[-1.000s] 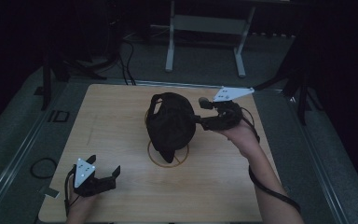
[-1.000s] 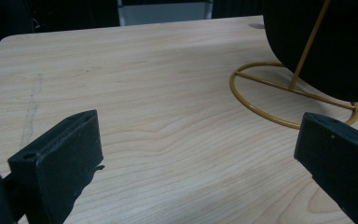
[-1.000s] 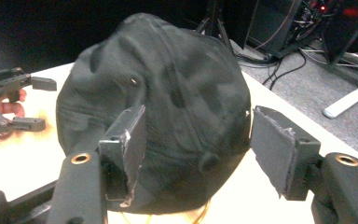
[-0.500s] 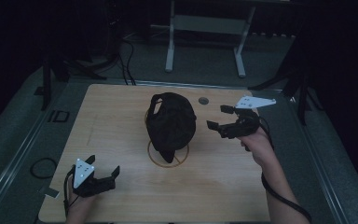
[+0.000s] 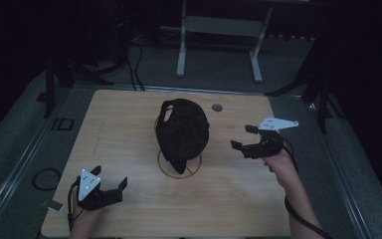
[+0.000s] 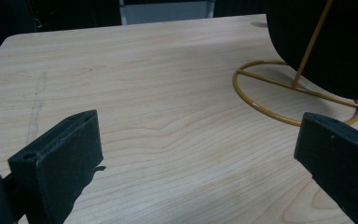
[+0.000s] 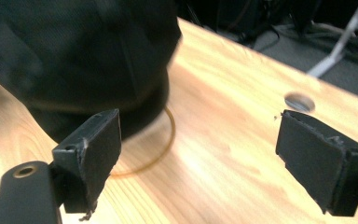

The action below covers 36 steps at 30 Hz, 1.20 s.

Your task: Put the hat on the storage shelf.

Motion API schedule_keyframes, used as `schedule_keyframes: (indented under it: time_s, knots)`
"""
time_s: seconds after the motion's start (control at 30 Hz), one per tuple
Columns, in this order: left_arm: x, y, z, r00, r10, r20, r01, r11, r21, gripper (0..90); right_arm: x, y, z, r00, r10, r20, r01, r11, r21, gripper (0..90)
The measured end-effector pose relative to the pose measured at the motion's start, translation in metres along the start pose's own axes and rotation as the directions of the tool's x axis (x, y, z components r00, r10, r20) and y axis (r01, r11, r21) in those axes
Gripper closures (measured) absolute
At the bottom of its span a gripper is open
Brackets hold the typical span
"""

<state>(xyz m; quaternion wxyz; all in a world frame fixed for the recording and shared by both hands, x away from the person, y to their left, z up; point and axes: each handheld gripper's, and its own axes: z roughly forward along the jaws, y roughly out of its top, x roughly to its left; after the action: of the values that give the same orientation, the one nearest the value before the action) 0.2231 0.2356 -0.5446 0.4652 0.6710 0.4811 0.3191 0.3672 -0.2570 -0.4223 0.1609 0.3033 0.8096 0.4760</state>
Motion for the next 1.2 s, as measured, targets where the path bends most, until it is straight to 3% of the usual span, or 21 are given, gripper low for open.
schedule_keyframes:
  time_s: [0.17, 0.2, 0.23, 0.27, 0.37, 0.57, 0.63, 1.0, 1.03, 1.2]
  knots:
    - [0.001, -0.001, 0.001, 1.0, -0.001, -0.004, 0.001, 1.0, 0.005, 1.3, -0.008, -0.034, 0.01, 0.9983, 0.056, 0.011, -0.057, 0.998, 0.041, 13.9]
    - [0.001, -0.001, 0.001, 1.0, -0.001, -0.004, 0.001, 1.0, 0.005, 1.4, -0.008, -0.034, 0.01, 0.9983, 0.056, 0.011, -0.057, 0.998, 0.041, 13.9]
    - [0.001, -0.001, 0.001, 1.0, -0.003, 0.0, 0.003, 1.0, 0.007, 1.4, -0.011, -0.047, 0.012, 0.9977, 0.066, 0.017, -0.067, 0.996, 0.054, 13.9]
    - [0.001, -0.001, 0.001, 1.0, -0.003, 0.0, 0.003, 1.0, 0.007, 1.3, -0.011, -0.047, 0.012, 0.9977, 0.066, 0.017, -0.067, 0.996, 0.054, 13.9]
    - [0.001, -0.001, 0.001, 1.0, -0.001, -0.005, 0.002, 1.0, 0.005, 1.3, -0.015, -0.065, 0.012, 0.9957, 0.066, 0.065, -0.071, 0.995, 0.067, 14.0]
    - [0.002, -0.002, 0.0, 0.9999, 0.004, -0.015, -0.004, 1.0, 0.004, 1.3, -0.023, -0.09, 0.006, 0.9894, 0.106, 0.099, -0.112, 0.992, 0.058, 14.0]
    - [0.003, -0.002, 0.0, 0.9999, 0.0, -0.016, 0.0, 1.0, 0.002, 1.3, -0.025, -0.098, 0.004, 0.9851, 0.113, 0.13, -0.121, 0.991, 0.058, 14.1]
    - [0.005, -0.002, 0.0, 0.9991, -0.012, -0.04, 0.012, 0.9999, 0.0, 1.3, -0.031, -0.128, -0.007, 0.9734, 0.146, 0.177, -0.156, 0.987, 0.047, 14.1]
    - [0.005, -0.002, 0.0, 0.9991, -0.012, -0.041, 0.012, 0.9999, 0.004, 1.3, -0.032, -0.133, -0.01, 0.969, 0.138, 0.205, -0.15, 0.988, 0.043, 14.2]
    - [0.006, -0.003, 0.001, 0.9991, -0.016, -0.039, 0.017, 0.9998, 0.01, 1.4, -0.033, -0.142, -0.018, 0.9589, 0.163, 0.232, -0.174, 0.984, 0.027, 14.2]
